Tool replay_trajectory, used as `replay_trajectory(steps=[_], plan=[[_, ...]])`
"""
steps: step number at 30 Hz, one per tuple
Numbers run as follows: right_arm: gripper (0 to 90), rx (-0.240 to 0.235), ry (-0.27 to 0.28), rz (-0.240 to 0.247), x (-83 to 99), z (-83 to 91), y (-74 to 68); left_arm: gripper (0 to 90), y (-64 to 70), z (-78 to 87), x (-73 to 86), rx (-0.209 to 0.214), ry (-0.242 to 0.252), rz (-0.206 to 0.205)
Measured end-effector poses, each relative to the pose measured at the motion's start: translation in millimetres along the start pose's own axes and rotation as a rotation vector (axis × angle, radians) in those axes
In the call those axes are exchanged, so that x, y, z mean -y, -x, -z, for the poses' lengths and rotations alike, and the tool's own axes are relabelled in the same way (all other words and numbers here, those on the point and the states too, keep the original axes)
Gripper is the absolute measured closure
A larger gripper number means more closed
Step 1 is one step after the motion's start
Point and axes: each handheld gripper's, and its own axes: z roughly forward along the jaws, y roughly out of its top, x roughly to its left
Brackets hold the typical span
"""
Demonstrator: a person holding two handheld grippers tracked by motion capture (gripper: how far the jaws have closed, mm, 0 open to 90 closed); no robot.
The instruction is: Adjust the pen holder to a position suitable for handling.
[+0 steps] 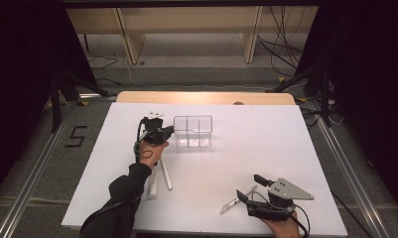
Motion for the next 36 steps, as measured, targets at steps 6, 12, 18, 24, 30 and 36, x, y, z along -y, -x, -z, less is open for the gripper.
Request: replay_trajectory(steps=[6, 12, 18, 24, 30, 36], plan=[[22.4, -0.001, 0.000, 0.000, 0.0, 0.1, 0.0, 88.9, 8.8, -4.9, -1.9, 0.007, 0.001, 0.003], [22.4, -0.001, -0.001, 0.004, 0.0, 0.3, -0.2, 88.9, 17.4, -9.0, -3.3, 0.011, 0.002, -0.006], [22.4, -0.002, -0.002, 0.005, -0.1, 0.7, -0.5, 88.9, 22.4, -11.5, -3.8, 0.018, 0.001, -0.008], [22.5, -0.003, -0.004, 0.006, -0.1, 0.3, -0.8, 88.9, 27.6, -13.7, -4.4, 0.024, -0.001, -0.010], [22.5, -0.001, -0.003, 0.004, -0.1, 0.6, -0.6, 88.9, 32.8, -15.7, -4.7, 0.030, -0.003, -0.019], [22.6, -0.003, -0.004, 0.005, 0.0, 0.4, -0.7, 88.9, 36.4, -18.9, -6.0, 0.019, 0.000, -0.013]])
